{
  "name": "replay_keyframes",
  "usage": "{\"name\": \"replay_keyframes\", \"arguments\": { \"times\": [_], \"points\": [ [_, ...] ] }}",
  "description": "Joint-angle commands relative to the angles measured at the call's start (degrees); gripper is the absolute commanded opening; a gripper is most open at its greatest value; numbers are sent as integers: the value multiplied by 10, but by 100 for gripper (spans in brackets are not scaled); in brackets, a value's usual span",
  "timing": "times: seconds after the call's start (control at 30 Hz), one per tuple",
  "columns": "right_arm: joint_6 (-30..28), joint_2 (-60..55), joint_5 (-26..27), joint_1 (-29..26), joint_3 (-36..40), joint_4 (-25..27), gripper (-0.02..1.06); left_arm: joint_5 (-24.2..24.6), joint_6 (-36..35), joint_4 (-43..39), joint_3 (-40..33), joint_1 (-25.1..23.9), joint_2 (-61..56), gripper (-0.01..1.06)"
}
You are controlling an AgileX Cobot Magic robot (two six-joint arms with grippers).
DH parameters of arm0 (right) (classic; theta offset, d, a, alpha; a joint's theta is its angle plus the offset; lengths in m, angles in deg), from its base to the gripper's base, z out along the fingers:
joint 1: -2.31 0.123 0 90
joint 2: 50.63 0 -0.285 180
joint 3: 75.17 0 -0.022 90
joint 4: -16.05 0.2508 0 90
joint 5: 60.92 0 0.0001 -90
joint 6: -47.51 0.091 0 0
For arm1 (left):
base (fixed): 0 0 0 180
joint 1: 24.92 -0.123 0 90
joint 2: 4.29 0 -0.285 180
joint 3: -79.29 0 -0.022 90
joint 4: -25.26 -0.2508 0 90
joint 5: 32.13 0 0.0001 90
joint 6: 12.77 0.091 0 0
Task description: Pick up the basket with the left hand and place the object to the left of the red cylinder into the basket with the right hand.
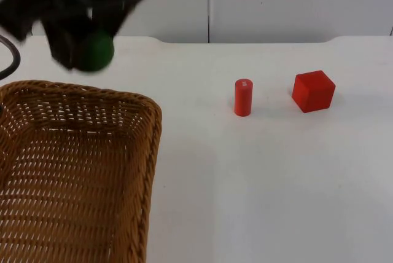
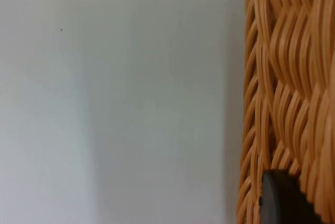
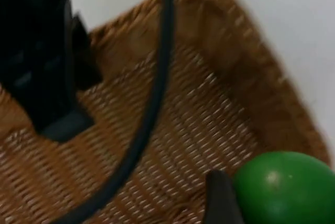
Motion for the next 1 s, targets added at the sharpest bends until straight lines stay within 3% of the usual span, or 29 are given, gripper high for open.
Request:
{"name": "replay_keyframes", "arguments": {
  "times": [0.0,0.17,0.33,0.37,0.47,0.67,0.77,0.8,0.9,0.93,0.97],
  "points": [
    [14,10,63,9,61,2,0,5,1,11,1,-2,-5,0],
    [30,20,129,11,132,-2,0,6,1,11,1,-2,-5,0],
    [35,40,256,12,244,0,0,5,1,12,1,-2,-5,0],
    [35,40,256,12,244,0,0,5,1,12,1,-2,-5,0],
    [35,40,340,12,297,26,0,4,1,13,1,-2,-5,0],
    [35,40,385,12,333,26,1,4,1,13,1,-2,-5,0],
    [35,40,384,12,338,26,21,4,1,13,1,-2,-5,0],
    [35,40,384,12,338,26,21,4,1,13,1,-2,-5,0],
    [37,40,387,12,338,29,61,4,1,13,1,-2,-5,0],
    [37,40,387,12,338,29,61,4,1,13,1,-2,-5,0],
    [43,41,389,12,337,29,82,4,1,13,1,-2,-5,0]
  ]
}}
